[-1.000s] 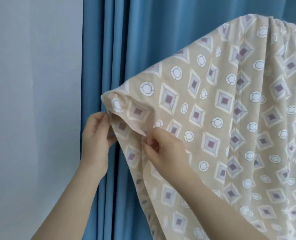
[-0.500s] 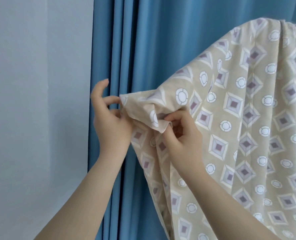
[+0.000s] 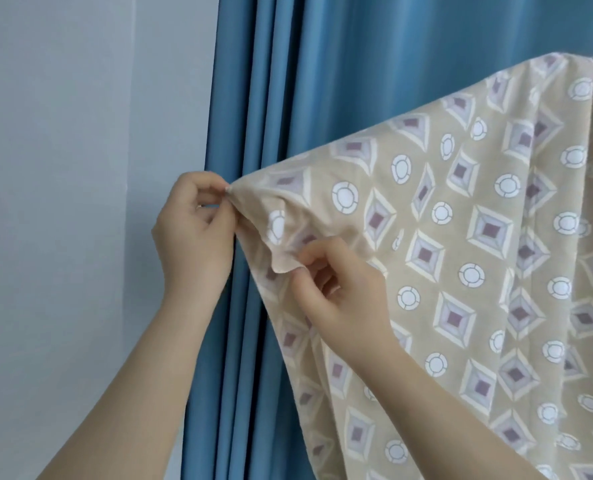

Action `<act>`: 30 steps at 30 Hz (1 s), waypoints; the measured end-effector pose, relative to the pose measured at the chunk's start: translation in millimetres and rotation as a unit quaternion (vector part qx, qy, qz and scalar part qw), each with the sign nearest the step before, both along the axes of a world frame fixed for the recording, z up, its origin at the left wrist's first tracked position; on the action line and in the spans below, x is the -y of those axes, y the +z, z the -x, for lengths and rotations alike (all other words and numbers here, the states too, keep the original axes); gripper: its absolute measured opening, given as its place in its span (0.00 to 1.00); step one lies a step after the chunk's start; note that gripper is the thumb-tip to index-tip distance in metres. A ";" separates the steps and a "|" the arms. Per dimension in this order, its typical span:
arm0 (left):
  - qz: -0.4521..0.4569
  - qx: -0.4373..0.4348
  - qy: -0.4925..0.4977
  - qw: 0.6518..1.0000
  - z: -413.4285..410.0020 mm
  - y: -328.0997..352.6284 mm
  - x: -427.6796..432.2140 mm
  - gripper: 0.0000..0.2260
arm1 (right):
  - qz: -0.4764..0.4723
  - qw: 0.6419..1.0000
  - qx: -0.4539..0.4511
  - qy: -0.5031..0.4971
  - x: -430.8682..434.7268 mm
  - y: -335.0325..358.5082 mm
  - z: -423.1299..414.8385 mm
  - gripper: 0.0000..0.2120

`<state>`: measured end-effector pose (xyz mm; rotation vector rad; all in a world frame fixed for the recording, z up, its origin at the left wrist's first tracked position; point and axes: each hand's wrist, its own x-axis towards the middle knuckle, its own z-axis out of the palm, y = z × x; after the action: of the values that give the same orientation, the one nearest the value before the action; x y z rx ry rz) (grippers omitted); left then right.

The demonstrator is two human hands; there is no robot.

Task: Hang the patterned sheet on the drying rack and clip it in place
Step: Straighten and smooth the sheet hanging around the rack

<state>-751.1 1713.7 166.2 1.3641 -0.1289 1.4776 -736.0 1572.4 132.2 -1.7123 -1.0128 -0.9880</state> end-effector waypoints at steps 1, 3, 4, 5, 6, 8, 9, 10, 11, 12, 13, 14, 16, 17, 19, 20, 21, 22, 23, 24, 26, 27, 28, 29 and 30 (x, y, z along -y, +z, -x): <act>0.006 0.012 0.008 1.000 0.9 4.7 -4.5 0.14 | -0.001 1.000 0.002 0.001 -1.9 2.0 -0.1 0.06; 0.042 0.012 -0.024 0.999 1.5 13.6 -11.0 0.12 | 0.006 1.000 0.010 0.010 -5.8 7.8 0.2 0.06; 0.059 -0.001 -0.053 0.997 0.4 16.1 -13.1 0.11 | 0.015 1.000 0.015 0.016 -7.7 10.3 0.3 0.05; 0.066 -0.019 -0.069 0.995 0.1 18.5 -14.0 0.10 | 0.024 0.999 0.023 0.022 -10.1 13.2 0.5 0.04; 0.063 -0.033 -0.069 0.995 0.0 20.6 -15.2 0.10 | 0.033 0.999 0.032 0.027 -13.1 15.7 1.3 0.03; 0.046 -0.039 -0.049 0.997 2.3 29.8 -18.9 0.11 | 0.061 0.996 0.054 0.036 -22.2 20.6 4.5 0.02; 0.043 -0.041 -0.047 0.997 5.2 37.6 -21.3 0.10 | 0.082 0.994 0.068 0.038 -28.3 23.4 7.5 0.01; 0.047 -0.049 -0.057 0.996 7.4 46.8 -25.3 0.10 | 0.104 0.990 0.085 0.038 -34.6 27.0 10.9 0.01; 0.056 -0.066 -0.076 0.993 10.2 55.9 -28.0 0.10 | 0.121 0.987 0.096 0.036 -40.4 31.3 14.4 0.02; 0.066 -0.089 -0.102 0.989 11.4 63.6 -31.4 0.11 | 0.135 0.986 0.091 0.036 -44.4 37.8 17.6 0.04; 0.081 -0.114 -0.136 0.981 11.7 68.9 -34.5 0.11 | 0.148 0.986 0.069 0.041 -46.3 45.8 19.7 0.04; 0.099 -0.132 -0.178 0.970 10.3 70.8 -37.9 0.10 | 0.158 0.986 0.039 0.047 -46.0 53.6 20.1 0.05; 0.127 -0.143 -0.281 0.940 10.8 68.0 -42.8 0.09 | 0.152 0.987 0.013 0.041 -40.6 68.1 17.6 0.06; 0.126 -0.142 -0.333 0.924 11.6 65.0 -43.3 0.10 | 0.134 0.990 0.013 0.035 -36.8 74.0 15.5 0.06; 0.064 -0.156 -0.370 0.914 10.6 59.1 -37.5 0.13 | 0.089 0.996 0.001 0.028 -30.3 83.3 9.1 0.04; 0.028 -0.153 -0.348 0.925 6.7 57.1 -33.0 0.11 | 0.073 0.997 -0.009 0.023 -27.8 86.8 5.7 0.03; 0.015 -0.141 -0.303 0.942 2.9 56.0 -27.2 0.10 | 0.063 0.998 -0.020 0.015 -24.9 89.6 2.8 0.03; 0.024 -0.117 -0.238 0.964 -2.5 55.5 -23.9 0.10 | 0.057 0.998 -0.031 0.006 -21.2 91.7 0.3 0.03; 0.039 -0.087 -0.171 0.981 -6.2 56.6 -20.5 0.10 | 0.052 0.998 -0.042 -0.001 -16.9 93.0 -1.7 0.03; 0.048 -0.065 -0.107 0.991 -11.7 58.4 -19.4 0.09 | 0.044 0.998 -0.053 -0.005 -12.4 93.2 -3.7 0.03; 0.019 -0.087 -0.014 0.996 -22.4 60.9 -14.7 0.14 | 0.032 0.997 -0.066 -0.022 -3.5 90.7 -8.5 0.03; -0.019 -0.129 0.036 0.991 -29.7 62.3 -9.8 0.20 | 0.035 0.996 -0.066 -0.039 0.9 89.6 -11.2 0.03; -0.070 -0.178 0.099 0.976 -37.5 63.9 -3.0 0.25 | 0.040 0.995 -0.065 -0.057 4.8 89.1 -14.5 0.04; -0.119 -0.208 0.158 0.958 -42.4 66.3 6.2 0.27 | 0.044 0.994 -0.063 -0.073 8.6 89.1 -17.3 0.04; -0.160 -0.213 0.190 0.945 -49.0 69.4 18.4 0.26 | 0.044 0.993 -0.059 -0.093 14.5 91.0 -20.8 0.04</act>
<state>-702.0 1695.3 235.6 2.0333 0.1902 1.4734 -715.2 1557.9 223.2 -1.9425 -0.8437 -0.9580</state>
